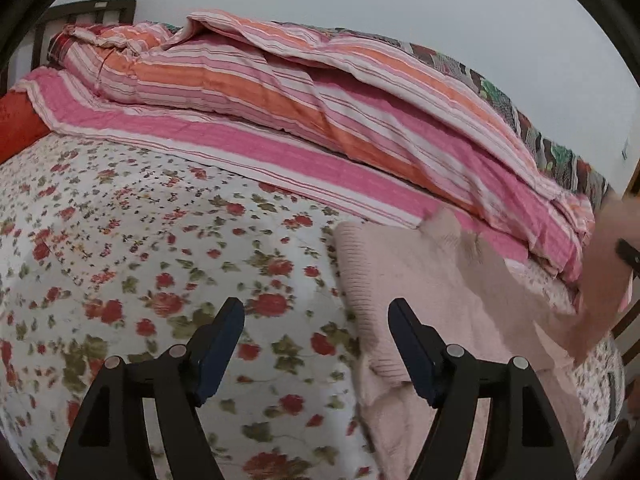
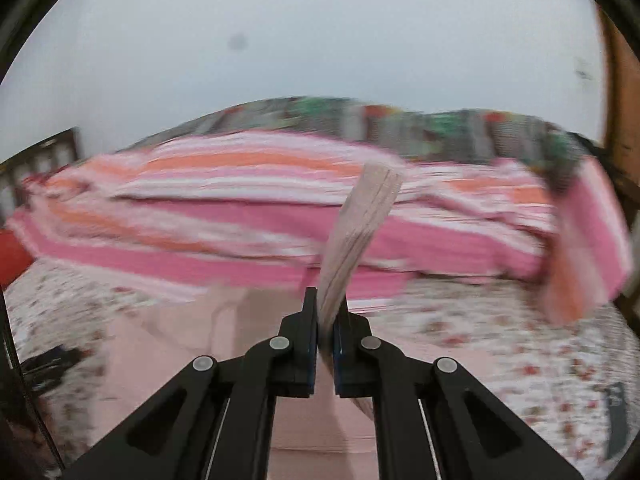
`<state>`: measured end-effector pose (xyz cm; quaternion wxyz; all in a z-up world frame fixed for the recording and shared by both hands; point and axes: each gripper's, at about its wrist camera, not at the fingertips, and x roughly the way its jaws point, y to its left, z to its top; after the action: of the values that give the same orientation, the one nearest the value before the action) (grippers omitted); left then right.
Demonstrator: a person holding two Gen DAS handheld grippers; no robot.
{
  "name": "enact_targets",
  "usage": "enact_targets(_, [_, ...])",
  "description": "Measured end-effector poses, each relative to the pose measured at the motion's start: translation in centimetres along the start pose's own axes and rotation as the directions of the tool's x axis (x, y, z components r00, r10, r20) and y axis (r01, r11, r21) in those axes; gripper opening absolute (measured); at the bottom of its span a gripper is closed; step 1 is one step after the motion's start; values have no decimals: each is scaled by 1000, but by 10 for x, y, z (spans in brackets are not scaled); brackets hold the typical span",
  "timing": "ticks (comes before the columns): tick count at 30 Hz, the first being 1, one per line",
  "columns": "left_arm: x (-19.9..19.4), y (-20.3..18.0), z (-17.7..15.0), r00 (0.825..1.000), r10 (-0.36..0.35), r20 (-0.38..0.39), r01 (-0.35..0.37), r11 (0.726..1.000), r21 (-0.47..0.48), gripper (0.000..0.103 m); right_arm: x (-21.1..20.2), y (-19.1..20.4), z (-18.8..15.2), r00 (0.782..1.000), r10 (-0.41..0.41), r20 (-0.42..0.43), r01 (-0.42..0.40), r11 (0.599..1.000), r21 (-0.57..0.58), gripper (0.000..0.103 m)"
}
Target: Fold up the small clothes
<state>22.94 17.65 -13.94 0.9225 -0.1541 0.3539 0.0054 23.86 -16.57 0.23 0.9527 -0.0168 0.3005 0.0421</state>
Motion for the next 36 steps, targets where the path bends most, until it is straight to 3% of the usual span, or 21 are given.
enact_targets(4, [7,5,0,999,31,-29,-31,999,15,73,30,63,-27,988,137,-69,-139,990,-36,6])
enact_targets(6, [8,6,1,999,13,-33,-13,1000,-2,73,52,87,-41,969,201,-147,-207,978,-30,6])
enact_targets(10, [9,-2,1,999,20,-26,-19,1000,24,73,75,105,-59,946,239,-218,-253,967,-39,6])
enact_targets(14, [11,-10,0,999,20,-28,-19,998,52,73,76,101,-68,936,263,-232,-282,958,-54,26])
enact_targets(16, [13,-13,0,999,19,-34,-17,998,58,73,70,96,-70,947,243,-211,-264,962,-75,32])
enact_targets(26, [14,-23,-4,999,11,-34,-8,997,81,73,42,9,-85,968,154,-199,-163,986,-30,32])
enact_targets(33, [12,-36,-6,992,-120,-38,122,989,85,73,39,-62,-100,977,74,-198,-64,996,59,34])
enact_targets(36, [15,-47,-8,989,-143,-48,148,983,110,72,43,-85,-109,977,57,-208,-39,995,91,36])
